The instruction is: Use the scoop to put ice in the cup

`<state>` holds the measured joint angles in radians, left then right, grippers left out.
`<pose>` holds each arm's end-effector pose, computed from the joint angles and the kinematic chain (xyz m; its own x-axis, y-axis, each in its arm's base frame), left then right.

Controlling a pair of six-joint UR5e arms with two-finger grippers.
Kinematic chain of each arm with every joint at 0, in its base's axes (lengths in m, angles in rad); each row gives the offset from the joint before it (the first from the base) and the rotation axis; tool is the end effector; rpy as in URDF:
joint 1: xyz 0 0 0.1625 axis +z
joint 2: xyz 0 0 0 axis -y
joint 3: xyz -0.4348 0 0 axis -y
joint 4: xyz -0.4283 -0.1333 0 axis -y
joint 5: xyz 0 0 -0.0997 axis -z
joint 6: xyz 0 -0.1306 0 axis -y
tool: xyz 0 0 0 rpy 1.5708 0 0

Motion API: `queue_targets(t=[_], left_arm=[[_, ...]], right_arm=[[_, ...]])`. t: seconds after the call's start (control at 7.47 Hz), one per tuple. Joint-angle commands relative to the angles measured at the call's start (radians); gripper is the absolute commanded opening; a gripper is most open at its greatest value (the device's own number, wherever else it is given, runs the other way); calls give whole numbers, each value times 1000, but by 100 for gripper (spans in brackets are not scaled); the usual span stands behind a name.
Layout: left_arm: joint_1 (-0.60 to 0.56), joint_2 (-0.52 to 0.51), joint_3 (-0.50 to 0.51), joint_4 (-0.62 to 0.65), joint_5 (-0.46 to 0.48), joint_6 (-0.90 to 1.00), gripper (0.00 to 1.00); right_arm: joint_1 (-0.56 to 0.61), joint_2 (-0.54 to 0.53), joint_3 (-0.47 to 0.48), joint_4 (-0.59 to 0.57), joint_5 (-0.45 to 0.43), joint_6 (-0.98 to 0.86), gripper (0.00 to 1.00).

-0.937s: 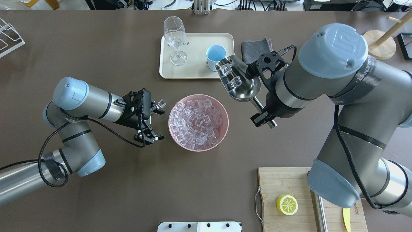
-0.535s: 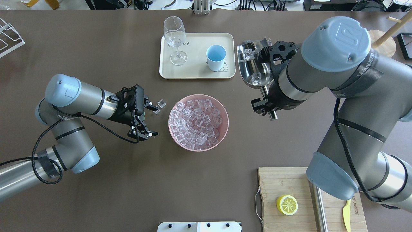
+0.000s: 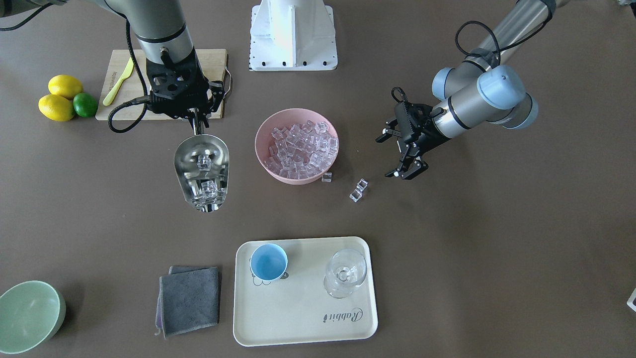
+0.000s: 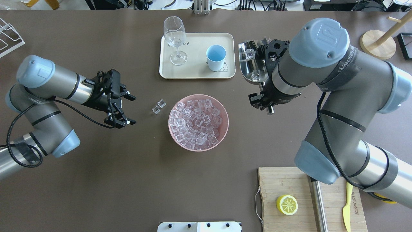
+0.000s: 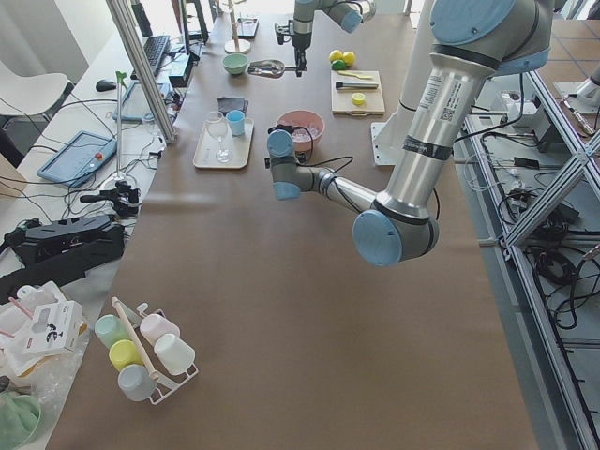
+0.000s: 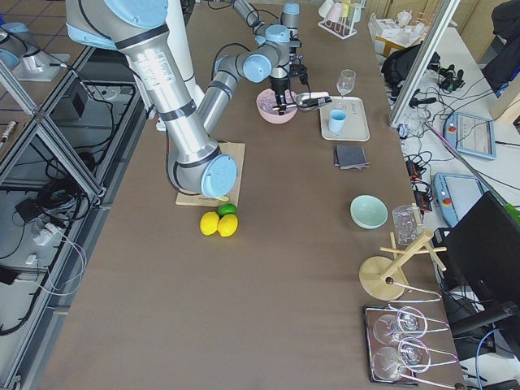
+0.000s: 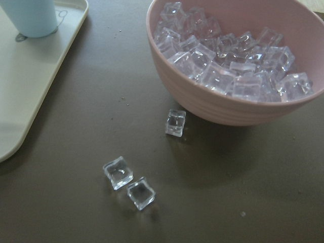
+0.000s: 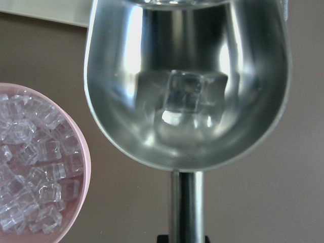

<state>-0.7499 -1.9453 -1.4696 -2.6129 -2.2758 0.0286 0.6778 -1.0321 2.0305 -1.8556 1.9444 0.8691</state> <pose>0.4739 -0.5079 0.3802 0.0550 0.9892 -0.1360 -0.1865 0.1439 0.9719 -0.4215 -0.4492 0.2024 0.7065 -0.2028 0.6780 0.0764 0.9743 0.2118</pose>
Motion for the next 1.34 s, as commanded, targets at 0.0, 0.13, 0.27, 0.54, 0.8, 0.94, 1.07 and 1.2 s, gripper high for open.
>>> queue_targets(t=[0.0,0.13,0.27,0.54,0.8,0.94,1.07,1.2], left_arm=[[-103,113,-33,8,-85,16,99],[-130,150,-41,8,-94,60,99],[-176,184,-35,13,-134,65,99],[-244,251,-31,14,-137,164,99],[-365,276,13,74,-274,195,99],[-432,282,52,77,-324,229,99],[-489,363,49,77,-333,243,99],[-541,399,52,77,-333,243,99]], right_arm=[[43,29,-85,-7,207,-68,0],[52,80,-145,-49,261,-77,0],[58,142,-195,-107,293,-97,0],[97,261,-373,-137,388,-113,0],[140,340,-511,-142,486,-114,0],[146,374,-570,-142,501,-114,0],[146,380,-578,-142,528,-114,0],[144,380,-578,-143,554,-113,0]])
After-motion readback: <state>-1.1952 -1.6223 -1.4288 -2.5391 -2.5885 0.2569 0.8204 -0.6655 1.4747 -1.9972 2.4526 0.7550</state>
